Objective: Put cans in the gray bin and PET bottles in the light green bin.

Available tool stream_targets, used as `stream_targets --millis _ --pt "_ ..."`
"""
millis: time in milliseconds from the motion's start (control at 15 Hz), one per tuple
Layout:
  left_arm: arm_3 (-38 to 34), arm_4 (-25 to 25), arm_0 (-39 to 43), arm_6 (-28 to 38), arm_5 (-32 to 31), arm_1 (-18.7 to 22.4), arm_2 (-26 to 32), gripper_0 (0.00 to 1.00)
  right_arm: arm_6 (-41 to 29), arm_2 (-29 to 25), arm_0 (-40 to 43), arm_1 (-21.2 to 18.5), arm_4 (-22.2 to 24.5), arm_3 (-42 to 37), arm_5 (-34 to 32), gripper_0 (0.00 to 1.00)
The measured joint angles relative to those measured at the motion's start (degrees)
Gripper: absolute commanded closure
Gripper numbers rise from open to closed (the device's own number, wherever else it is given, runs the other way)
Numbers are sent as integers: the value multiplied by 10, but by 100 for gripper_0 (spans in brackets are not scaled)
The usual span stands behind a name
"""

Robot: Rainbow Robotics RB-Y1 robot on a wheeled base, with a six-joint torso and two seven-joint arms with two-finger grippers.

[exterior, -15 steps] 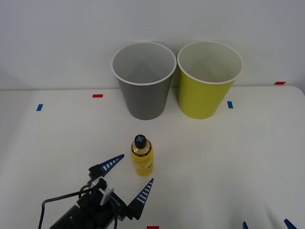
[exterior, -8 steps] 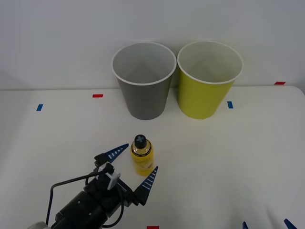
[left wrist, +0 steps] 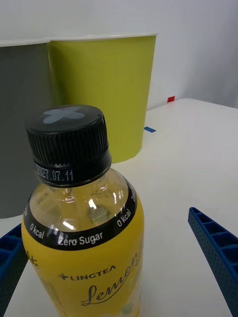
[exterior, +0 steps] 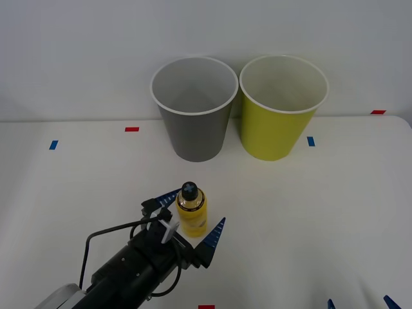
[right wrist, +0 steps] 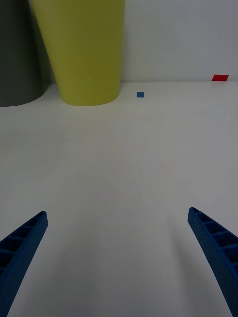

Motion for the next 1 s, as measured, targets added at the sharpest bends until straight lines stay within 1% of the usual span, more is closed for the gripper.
stream_targets --millis 467,800,1000 --pt "0 0 -21 2 29 -13 -1 0 0 0 0 0 0 0 0 1" --pt "0 -1 -24 3 44 -32 -1 0 0 0 0 0 0 0 0 1" --pt "0 -2 -24 3 44 -32 -1 0 0 0 0 0 0 0 0 1"
